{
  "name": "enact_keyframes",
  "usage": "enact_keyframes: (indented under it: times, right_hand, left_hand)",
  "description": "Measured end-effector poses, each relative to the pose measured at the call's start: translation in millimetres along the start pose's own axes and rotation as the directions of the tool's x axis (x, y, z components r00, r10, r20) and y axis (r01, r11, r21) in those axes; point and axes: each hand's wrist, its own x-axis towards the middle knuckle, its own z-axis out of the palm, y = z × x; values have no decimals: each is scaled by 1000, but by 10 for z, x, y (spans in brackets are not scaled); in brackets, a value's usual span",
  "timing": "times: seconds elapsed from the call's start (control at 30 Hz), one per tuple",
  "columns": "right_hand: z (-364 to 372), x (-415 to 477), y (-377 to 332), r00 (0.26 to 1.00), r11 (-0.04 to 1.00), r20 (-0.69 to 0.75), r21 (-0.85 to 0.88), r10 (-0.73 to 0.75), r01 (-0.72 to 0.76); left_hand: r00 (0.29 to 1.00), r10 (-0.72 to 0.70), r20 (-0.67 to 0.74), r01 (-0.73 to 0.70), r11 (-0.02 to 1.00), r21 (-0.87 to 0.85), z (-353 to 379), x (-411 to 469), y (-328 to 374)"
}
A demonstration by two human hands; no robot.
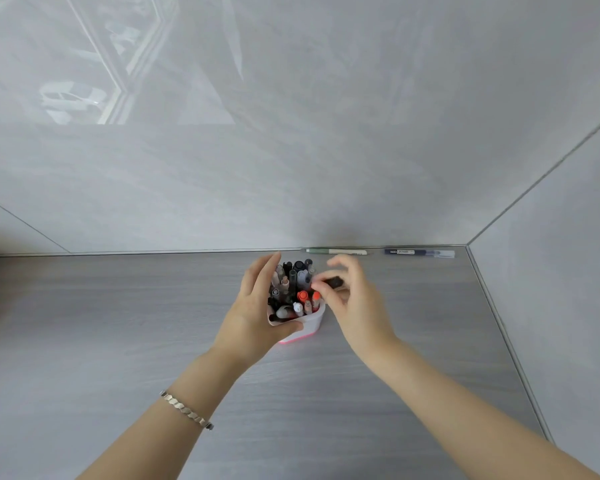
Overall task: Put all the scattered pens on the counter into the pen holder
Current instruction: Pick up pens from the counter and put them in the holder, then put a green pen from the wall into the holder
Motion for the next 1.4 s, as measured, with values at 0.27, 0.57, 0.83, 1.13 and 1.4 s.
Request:
enact_keyframes:
  times: [0.27, 0.57, 0.83, 1.13, 1.4]
  right_hand:
    - [161, -62, 185, 993, 975, -27, -192, -115, 108]
    - [-336, 592, 609, 994, 926, -23, -362, 110, -111]
    - [-174, 993, 1029, 951, 596, 154, -802, 269, -39]
    - [-674, 313, 411, 970, 918, 59, -343, 234, -201]
    - [-1041, 147, -571, 987, 960, 137, -277, 78, -38]
  left_hand:
    - [1000, 7, -8, -7, 1000, 14, 19, -1, -30]
    - [1000, 7, 8, -8, 999, 34, 0, -3, -63]
    - [1000, 5, 8, -5, 1000, -3, 11, 8, -63]
    - [1000, -11, -17, 11, 1000, -4, 27, -15, -77]
    - [997, -72, -28, 71, 997, -30, 28, -34, 55]
